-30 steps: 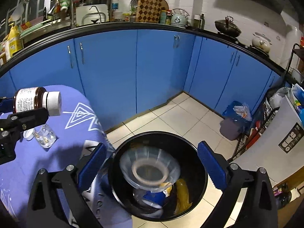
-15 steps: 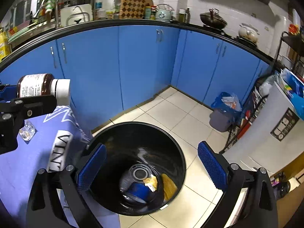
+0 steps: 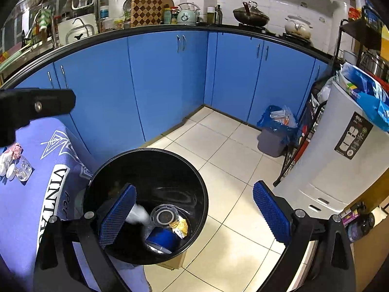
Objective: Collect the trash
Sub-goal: 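Carry the bottle and clear lid over the black bin and release both, then move both open tools back over the table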
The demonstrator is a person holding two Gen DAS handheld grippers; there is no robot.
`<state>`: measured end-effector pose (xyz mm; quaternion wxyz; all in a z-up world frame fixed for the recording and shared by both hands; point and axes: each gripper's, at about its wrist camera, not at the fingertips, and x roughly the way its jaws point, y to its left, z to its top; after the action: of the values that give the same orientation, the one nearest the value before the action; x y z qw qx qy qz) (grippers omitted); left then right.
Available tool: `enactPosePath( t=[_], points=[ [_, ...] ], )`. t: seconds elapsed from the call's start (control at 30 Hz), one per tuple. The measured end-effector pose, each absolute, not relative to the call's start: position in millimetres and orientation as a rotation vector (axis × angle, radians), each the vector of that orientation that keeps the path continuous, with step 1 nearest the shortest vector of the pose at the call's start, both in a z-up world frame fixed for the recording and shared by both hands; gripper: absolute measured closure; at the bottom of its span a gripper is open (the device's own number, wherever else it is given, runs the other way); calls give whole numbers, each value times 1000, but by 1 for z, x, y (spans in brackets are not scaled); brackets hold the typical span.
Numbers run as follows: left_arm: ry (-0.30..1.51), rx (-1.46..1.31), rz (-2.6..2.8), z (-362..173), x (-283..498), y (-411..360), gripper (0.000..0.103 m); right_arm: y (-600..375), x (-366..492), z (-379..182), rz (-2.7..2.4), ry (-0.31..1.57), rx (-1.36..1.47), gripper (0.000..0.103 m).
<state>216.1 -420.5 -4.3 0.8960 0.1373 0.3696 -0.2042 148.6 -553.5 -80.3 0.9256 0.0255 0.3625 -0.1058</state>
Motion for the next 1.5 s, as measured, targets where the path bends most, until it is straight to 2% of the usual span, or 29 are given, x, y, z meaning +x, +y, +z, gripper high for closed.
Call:
enactPosePath(
  t=[0.43,1.07,1.3,1.5],
  points=[
    [773,263,-367,-3,203,-382,20,-531,142,-69,-130,733,87,9],
    [814,96,-54,-12,174,-164,20,-353,159,-53,168,766,-48,9],
    [888,37,10,-35,172,-87,20,-296,167,-60,240,800,-98,9],
    [937,12,28,-59,176,-51,20,-274,183,-78,255,870,-114,9]
  ],
)
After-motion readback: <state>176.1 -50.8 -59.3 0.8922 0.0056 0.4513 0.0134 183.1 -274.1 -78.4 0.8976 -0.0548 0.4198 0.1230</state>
